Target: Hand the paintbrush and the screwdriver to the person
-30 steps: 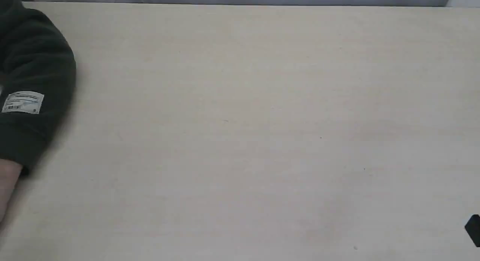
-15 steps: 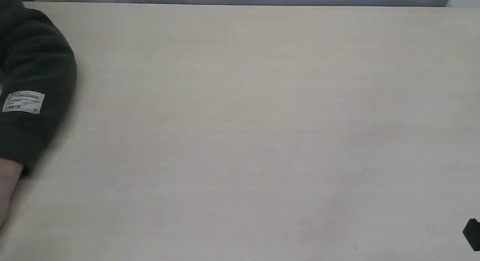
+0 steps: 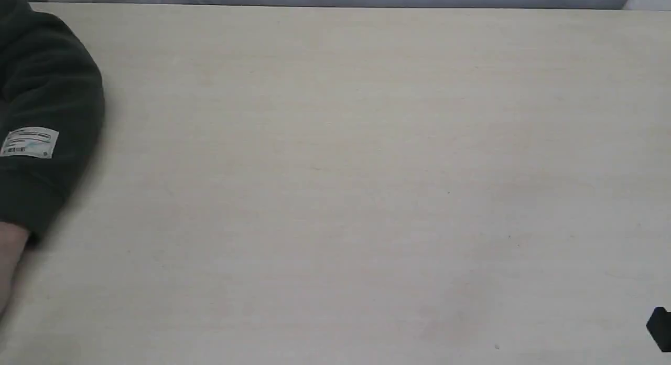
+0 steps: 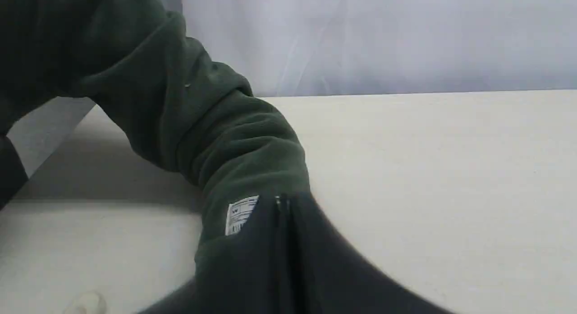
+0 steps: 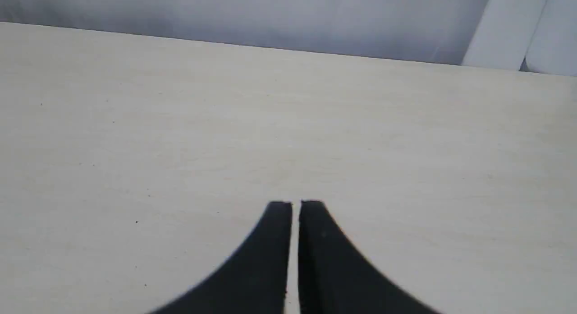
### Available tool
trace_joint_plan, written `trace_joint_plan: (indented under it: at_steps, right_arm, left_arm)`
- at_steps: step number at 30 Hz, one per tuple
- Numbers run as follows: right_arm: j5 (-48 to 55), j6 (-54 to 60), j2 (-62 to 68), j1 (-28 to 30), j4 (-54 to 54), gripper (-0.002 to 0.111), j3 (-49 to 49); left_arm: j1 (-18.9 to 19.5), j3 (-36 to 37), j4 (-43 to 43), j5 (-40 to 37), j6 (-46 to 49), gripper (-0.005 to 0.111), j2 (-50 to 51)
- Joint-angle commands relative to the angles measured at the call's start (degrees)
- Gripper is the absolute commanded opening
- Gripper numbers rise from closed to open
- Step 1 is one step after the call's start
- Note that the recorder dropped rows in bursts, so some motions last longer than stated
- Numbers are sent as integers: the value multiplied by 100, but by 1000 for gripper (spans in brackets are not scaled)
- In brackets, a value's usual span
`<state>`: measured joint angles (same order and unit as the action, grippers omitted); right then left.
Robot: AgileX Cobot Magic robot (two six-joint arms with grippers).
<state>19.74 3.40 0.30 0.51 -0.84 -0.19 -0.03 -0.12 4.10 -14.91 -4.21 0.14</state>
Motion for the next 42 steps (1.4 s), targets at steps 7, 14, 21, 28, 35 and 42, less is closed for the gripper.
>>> trace_joint_plan:
  at_steps: [7, 14, 21, 28, 35, 42]
  right_arm:
    - [11, 44, -30, 42, 45, 5, 19]
    - [11, -18, -30, 42, 45, 5, 19]
    - [11, -29, -30, 42, 45, 5, 19]
    - [1, -536, -30, 42, 329, 5, 19]
    - [1, -525, -30, 42, 329, 5, 19]
    - [1, -514, -30, 42, 329, 5, 19]
  left_arm:
    - [-37, 12, -20, 51, -12, 0, -14]
    - [-37, 12, -20, 51, -12, 0, -14]
    - [-37, 12, -20, 51, -12, 0, -14]
    - [-37, 12, -20, 51, -12, 0, -14]
    - [-37, 12, -22, 67, -12, 0, -14]
    - [-37, 12, -9, 68, -12, 0, -14]
